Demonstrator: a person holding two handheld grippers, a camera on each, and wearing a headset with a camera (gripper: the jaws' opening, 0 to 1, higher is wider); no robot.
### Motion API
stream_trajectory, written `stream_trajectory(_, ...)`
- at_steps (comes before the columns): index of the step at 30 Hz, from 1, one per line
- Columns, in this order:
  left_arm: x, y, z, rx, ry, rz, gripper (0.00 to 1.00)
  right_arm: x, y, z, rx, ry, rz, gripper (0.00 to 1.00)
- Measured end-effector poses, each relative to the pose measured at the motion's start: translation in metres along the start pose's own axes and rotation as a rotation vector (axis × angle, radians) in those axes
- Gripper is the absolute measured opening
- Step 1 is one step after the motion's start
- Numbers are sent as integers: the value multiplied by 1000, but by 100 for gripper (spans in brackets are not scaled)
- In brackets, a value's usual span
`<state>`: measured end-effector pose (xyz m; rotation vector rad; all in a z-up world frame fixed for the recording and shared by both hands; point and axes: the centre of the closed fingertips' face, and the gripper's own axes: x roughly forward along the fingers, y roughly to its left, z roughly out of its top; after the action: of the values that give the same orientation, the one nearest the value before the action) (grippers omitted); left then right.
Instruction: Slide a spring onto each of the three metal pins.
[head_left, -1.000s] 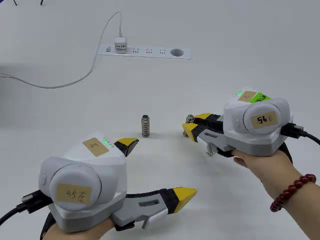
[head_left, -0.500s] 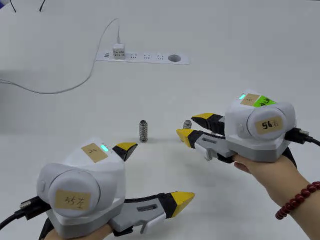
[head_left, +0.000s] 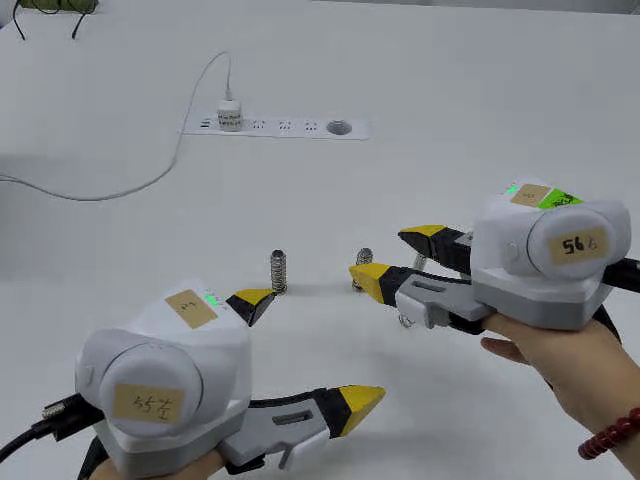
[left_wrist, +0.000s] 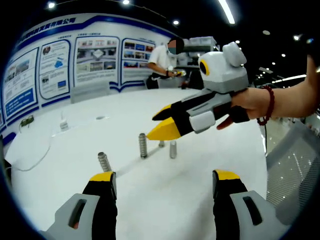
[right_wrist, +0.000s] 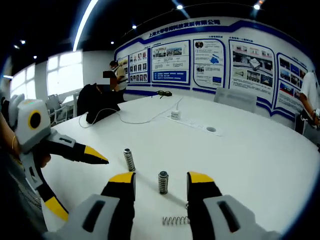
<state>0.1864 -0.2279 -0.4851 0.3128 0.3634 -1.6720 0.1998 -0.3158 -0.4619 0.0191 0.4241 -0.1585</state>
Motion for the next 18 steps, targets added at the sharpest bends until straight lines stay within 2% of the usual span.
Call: stream_trajectory(18,22,-2,11,49,-1,-17,70,-40,-10,0,68,-34,-49,46)
